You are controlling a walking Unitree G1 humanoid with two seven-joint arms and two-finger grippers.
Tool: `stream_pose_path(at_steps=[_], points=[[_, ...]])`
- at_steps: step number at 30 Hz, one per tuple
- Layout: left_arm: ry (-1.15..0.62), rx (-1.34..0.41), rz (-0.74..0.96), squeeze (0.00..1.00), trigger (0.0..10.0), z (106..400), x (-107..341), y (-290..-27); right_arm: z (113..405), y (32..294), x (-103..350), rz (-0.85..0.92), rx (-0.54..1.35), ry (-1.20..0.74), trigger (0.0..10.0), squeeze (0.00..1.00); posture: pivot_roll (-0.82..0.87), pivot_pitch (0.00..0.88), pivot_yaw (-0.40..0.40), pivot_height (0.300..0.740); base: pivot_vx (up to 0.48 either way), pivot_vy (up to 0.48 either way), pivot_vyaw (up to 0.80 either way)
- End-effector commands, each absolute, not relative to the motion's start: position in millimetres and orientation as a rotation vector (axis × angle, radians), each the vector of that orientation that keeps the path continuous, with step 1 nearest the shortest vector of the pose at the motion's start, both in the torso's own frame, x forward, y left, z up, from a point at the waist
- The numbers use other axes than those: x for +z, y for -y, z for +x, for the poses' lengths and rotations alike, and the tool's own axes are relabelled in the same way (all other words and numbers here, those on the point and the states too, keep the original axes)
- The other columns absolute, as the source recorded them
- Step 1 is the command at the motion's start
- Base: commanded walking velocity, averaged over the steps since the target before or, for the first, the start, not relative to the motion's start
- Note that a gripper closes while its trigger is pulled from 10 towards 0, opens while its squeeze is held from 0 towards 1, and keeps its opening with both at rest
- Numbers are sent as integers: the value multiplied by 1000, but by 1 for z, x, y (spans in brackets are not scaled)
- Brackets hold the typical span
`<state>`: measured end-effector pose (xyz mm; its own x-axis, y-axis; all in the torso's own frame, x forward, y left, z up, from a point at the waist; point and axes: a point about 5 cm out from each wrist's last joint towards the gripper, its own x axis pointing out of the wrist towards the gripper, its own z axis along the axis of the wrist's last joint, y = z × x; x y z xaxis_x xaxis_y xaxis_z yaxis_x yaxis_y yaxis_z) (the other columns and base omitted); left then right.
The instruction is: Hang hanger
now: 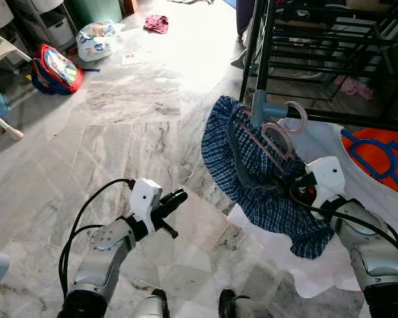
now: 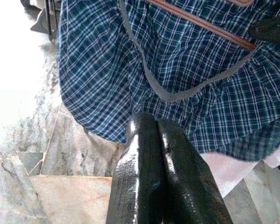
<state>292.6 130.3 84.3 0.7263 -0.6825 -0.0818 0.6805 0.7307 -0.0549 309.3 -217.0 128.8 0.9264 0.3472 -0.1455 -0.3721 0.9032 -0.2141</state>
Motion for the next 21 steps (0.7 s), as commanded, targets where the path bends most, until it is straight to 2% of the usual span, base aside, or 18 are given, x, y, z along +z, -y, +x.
stream_pose_path(at_steps=[1,8,21], points=[[-128,-764,-6,0,10000,290,78,-131,306,222,129,-234,351,-111,0,0,29,228,53,740,0,0,0],[-130,-767,-11,0,10000,290,77,-130,304,213,123,-188,383,-140,0,0,32,235,45,740,0,0,0],[-129,-741,-29,0,10000,284,72,-128,305,210,113,-225,444,-246,0,0,42,252,8,740,0,0,0]])
